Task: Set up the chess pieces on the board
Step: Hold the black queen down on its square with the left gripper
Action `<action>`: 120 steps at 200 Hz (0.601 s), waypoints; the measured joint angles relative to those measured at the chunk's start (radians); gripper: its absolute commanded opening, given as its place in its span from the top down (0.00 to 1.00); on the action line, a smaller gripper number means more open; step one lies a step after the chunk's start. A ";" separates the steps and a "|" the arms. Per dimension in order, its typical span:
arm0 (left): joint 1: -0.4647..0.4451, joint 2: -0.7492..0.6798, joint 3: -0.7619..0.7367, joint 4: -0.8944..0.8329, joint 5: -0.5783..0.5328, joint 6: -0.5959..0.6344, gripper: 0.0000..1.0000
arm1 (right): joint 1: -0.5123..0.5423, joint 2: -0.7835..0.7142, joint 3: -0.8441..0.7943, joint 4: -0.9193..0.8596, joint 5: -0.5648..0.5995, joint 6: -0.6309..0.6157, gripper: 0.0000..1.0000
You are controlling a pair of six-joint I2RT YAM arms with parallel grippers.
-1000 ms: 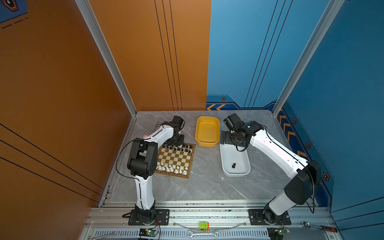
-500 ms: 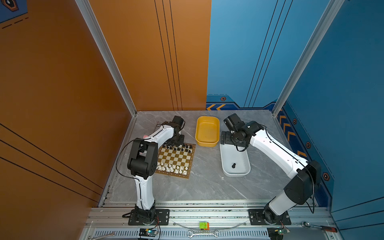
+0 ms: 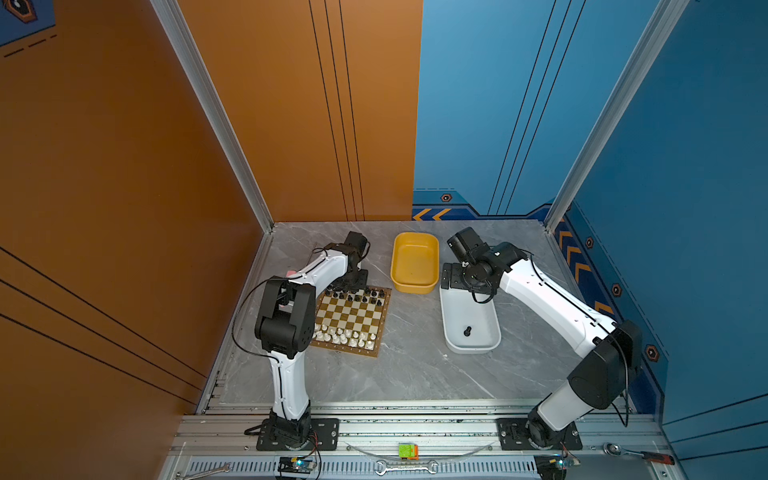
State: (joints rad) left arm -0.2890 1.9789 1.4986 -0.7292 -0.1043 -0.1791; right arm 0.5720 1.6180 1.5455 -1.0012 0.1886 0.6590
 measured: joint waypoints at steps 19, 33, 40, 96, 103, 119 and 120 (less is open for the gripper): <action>0.001 0.000 0.000 0.000 0.000 0.000 0.82 | 0.000 0.000 0.000 0.000 0.000 0.000 0.00; 0.001 0.000 0.000 0.000 0.000 0.001 0.82 | 0.000 0.000 0.000 0.000 0.000 0.000 0.00; 0.001 0.000 0.000 0.000 0.000 0.001 0.80 | 0.000 0.000 0.000 0.000 0.000 0.000 0.00; 0.002 0.000 0.000 0.000 0.000 0.007 0.76 | 0.002 0.000 0.000 0.000 0.000 0.000 0.00; 0.003 0.000 0.000 0.000 0.000 0.007 0.76 | 0.002 0.000 0.000 0.000 0.000 0.000 0.00; 0.003 0.000 0.000 0.000 0.000 0.007 0.75 | 0.004 0.000 0.000 0.000 0.000 0.000 0.00; 0.003 0.000 0.000 0.000 0.000 0.007 0.75 | 0.004 0.000 0.000 0.000 0.000 0.000 0.00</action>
State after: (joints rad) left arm -0.2859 1.9789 1.4986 -0.7296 -0.1043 -0.1719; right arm 0.5762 1.6180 1.5455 -1.0012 0.1886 0.6590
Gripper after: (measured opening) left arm 0.246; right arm 0.997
